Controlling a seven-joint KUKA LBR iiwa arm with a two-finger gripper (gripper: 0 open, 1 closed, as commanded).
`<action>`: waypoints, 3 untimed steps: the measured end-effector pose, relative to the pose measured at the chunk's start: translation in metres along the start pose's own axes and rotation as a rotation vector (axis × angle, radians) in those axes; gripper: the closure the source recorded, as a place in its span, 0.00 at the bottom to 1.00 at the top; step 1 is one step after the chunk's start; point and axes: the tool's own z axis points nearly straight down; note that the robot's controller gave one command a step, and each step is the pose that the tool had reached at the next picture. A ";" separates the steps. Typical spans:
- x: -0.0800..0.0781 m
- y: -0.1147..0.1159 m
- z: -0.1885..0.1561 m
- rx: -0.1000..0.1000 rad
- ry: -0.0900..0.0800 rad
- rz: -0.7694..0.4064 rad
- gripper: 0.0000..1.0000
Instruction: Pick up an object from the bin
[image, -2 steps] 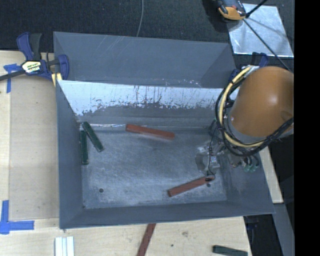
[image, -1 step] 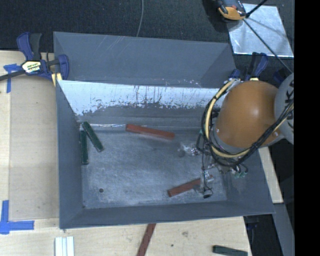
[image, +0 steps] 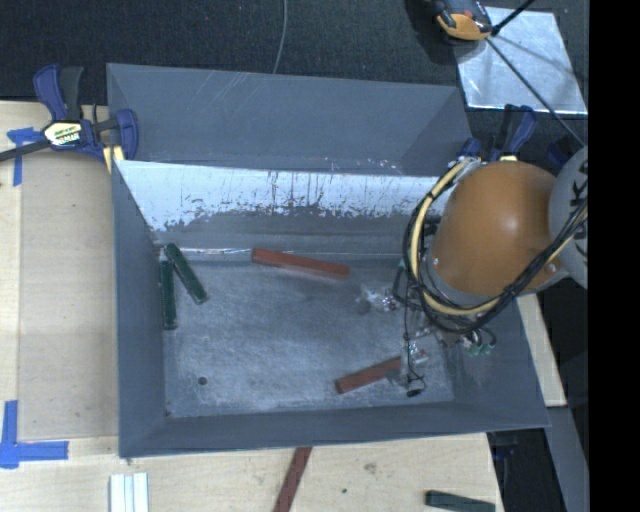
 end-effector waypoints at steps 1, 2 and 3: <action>-0.004 -0.004 0.042 0.002 -0.005 -0.071 0.00; 0.011 -0.015 0.099 0.000 0.000 0.169 1.00; 0.011 -0.015 0.099 0.000 0.000 0.169 1.00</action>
Offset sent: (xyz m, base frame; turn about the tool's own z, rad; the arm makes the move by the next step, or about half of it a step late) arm -0.0074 -0.0178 -0.0996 0.1690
